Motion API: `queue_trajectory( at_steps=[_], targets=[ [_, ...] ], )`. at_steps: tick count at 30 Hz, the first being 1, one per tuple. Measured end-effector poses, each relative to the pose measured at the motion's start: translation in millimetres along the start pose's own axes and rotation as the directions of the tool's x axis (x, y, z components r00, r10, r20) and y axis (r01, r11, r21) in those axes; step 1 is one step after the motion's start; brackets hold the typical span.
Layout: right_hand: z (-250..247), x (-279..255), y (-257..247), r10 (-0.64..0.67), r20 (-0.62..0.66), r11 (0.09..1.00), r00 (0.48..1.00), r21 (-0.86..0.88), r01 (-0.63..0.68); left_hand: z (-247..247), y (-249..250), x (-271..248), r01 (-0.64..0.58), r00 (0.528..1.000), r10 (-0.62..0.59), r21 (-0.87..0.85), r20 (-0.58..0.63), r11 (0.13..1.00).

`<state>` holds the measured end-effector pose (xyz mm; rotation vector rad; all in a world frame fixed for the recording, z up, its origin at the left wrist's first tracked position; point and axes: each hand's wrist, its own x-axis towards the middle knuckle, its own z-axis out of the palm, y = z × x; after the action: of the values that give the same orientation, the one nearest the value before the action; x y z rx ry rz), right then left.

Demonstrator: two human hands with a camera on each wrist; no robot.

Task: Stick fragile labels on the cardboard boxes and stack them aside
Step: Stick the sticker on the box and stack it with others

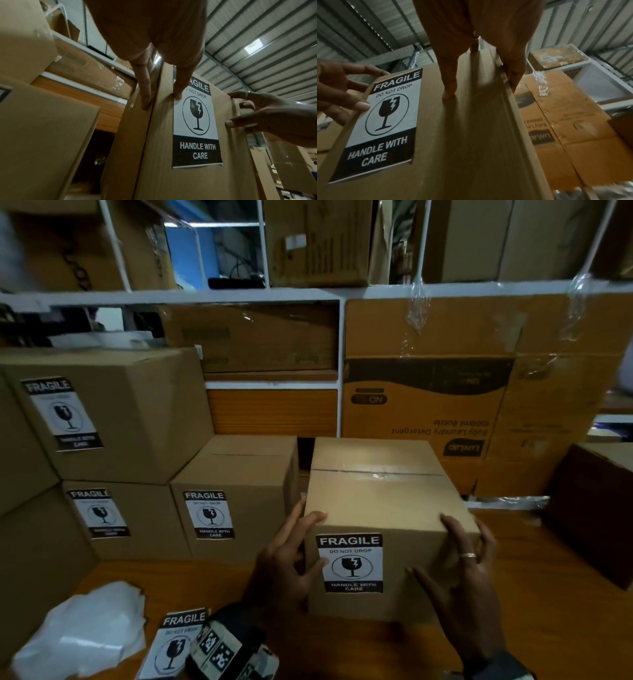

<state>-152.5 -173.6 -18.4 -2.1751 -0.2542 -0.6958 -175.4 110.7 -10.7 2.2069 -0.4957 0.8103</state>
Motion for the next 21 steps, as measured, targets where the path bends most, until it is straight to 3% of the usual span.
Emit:
queue_trajectory(
  at_steps=[9, 21],
  targets=[
    [-31.9, 24.4, -86.3, -0.117, -0.265, 0.98, 0.957, 0.128, 0.155, -90.2, 49.6, 56.9, -0.176, 0.982, 0.18, 0.06, -0.063, 0.983],
    [30.4, 99.5, -164.9, -0.264, -0.276, 0.896, 0.924, 0.285, 0.341, -199.4, 32.0, 96.9, -0.161, 0.964, 0.198, 0.204, -0.175, 0.966]
  ],
)
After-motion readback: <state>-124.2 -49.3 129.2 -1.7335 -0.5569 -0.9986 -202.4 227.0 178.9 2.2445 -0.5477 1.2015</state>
